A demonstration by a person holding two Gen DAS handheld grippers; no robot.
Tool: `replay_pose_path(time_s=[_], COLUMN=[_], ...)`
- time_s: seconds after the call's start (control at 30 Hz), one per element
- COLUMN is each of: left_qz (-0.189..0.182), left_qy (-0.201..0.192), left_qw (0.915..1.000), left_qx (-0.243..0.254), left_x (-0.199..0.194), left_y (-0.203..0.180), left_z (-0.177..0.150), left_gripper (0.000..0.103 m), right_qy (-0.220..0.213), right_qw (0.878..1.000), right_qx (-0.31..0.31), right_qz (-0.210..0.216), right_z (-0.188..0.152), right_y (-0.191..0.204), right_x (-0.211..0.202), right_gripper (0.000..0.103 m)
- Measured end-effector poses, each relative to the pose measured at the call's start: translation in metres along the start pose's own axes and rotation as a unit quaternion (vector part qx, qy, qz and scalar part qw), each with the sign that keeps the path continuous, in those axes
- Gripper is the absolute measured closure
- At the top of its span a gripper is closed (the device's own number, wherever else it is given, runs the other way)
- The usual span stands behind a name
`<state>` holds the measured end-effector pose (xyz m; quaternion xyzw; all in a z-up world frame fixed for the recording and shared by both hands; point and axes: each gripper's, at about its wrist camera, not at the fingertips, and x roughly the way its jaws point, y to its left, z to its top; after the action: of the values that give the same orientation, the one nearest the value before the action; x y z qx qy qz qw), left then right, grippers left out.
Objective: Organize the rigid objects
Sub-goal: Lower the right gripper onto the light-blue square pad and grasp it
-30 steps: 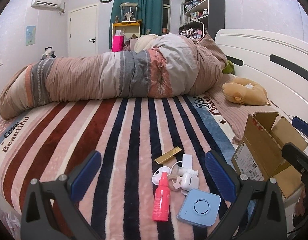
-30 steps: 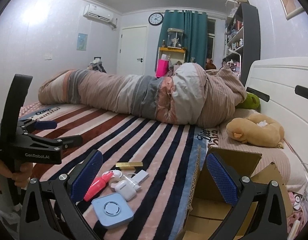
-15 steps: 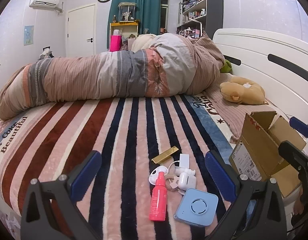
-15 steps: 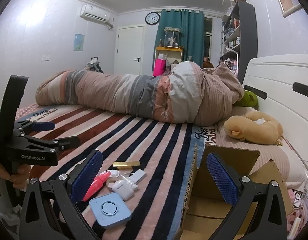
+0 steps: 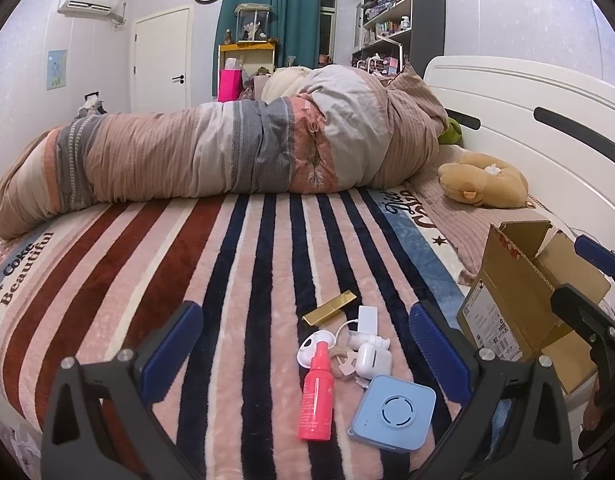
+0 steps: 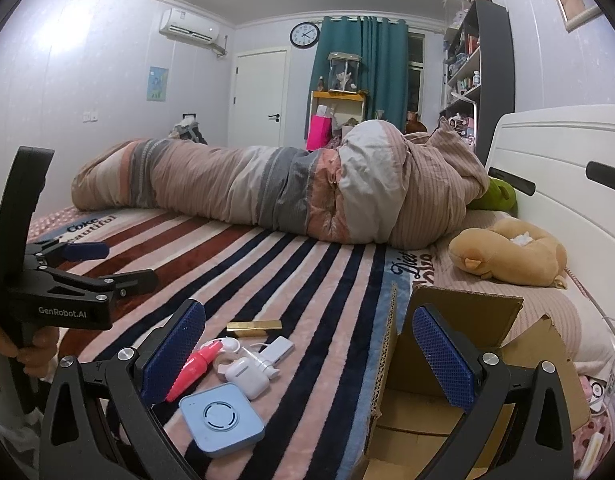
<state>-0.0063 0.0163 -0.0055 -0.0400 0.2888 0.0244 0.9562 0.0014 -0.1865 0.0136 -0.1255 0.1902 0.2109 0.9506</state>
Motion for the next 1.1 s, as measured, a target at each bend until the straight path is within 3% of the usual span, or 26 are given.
replay_pose_path(time_s=[0.2,0.47,0.63,0.73,0.8,0.83,0.93,1.1], left_qz=[0.009,0.036,0.034,-0.004,-0.037,-0.037,-0.022,-0.028], left_qy=[0.005,0.018,0.038,0.067,0.093,0.098,0.104,0.112], left_qw=[0.9999,0.9988,0.998,0.997,0.994,0.9933,0.9935,0.9928], left_qx=[-0.001,-0.029,-0.037,-0.038,-0.045,-0.049,-0.041,-0.031], left_x=[0.004,0.022,0.053,0.076,0.091,0.095,0.104,0.108], left_y=[0.008,0.05,0.075,0.081,0.084,0.084,0.079,0.071], left_z=[0.0,-0.005,-0.024,-0.038,-0.046,-0.048,-0.051,-0.055], left_gripper=[0.0,0.0,0.0,0.0,0.0,0.0,0.0,0.0], right_qy=[-0.008,0.042,0.137,0.193,0.231,0.247,0.254,0.272], right_qw=[0.998,0.988,0.973,0.963,0.949,0.943,0.944,0.937], right_qx=[-0.066,-0.11,-0.095,-0.078,-0.05,-0.034,-0.038,-0.062], right_qz=[-0.005,0.096,0.161,0.173,0.207,0.219,0.206,0.21], right_z=[0.003,0.002,-0.04,-0.069,-0.086,-0.093,-0.105,-0.112], right_y=[0.024,0.073,0.092,0.09,0.083,0.077,0.07,0.071], right_x=[0.004,0.038,0.096,0.123,0.136,0.141,0.145,0.14], right_gripper=[0.0,0.0,0.005,0.005,0.005,0.005,0.004,0.004])
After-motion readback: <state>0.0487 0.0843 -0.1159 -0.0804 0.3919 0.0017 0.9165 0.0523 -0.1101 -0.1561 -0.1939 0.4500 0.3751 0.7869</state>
